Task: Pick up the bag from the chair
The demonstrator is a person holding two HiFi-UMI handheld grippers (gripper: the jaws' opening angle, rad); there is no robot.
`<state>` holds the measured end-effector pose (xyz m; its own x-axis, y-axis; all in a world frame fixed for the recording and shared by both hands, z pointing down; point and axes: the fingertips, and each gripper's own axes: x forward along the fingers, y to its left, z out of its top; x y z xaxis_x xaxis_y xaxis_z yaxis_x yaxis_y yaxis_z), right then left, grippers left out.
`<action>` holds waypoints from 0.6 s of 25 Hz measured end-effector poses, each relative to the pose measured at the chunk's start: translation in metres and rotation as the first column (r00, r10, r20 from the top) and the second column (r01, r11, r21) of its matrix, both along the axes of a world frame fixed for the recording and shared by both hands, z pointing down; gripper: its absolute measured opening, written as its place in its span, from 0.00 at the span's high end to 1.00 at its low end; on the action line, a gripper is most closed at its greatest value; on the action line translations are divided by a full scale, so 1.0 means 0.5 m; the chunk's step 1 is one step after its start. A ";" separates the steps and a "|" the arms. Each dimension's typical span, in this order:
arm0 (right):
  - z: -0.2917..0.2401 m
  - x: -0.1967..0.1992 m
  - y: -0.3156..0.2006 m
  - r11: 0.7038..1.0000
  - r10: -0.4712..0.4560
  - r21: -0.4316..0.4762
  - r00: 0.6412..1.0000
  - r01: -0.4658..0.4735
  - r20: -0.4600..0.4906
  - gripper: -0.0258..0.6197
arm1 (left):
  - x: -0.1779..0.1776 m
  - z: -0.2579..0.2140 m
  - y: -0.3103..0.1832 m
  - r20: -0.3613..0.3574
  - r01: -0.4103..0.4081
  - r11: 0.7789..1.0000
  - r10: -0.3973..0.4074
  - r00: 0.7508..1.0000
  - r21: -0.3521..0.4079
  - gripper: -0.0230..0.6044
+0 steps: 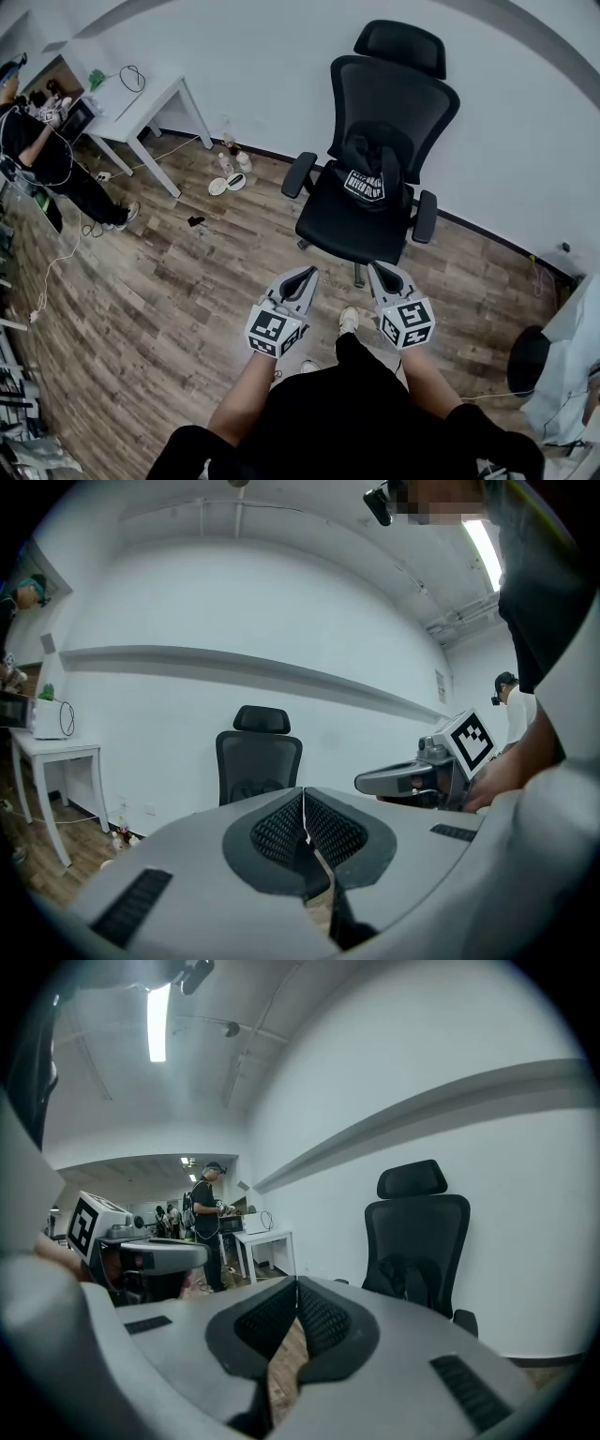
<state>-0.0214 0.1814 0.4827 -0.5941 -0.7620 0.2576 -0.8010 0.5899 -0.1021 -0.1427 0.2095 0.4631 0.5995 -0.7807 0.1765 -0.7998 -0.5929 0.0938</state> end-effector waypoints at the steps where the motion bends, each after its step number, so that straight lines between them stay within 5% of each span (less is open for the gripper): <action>1: 0.006 0.002 -0.022 1.000 0.000 -0.008 1.000 0.000 0.005 0.93 | 0.001 -0.002 -0.021 0.001 0.003 1.000 -0.003 1.000 0.000 0.93; 15: 0.062 0.039 -0.263 0.994 -0.070 -0.087 0.997 0.072 0.023 0.93 | 0.084 0.013 -0.287 0.023 0.005 0.999 -0.004 1.000 -0.036 0.93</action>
<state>-0.0020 0.0499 0.5135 -0.6514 -0.6927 0.3095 -0.7548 0.6333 -0.1711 -0.1009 0.0660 0.4695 0.5914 -0.7763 0.2181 -0.8046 -0.5858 0.0969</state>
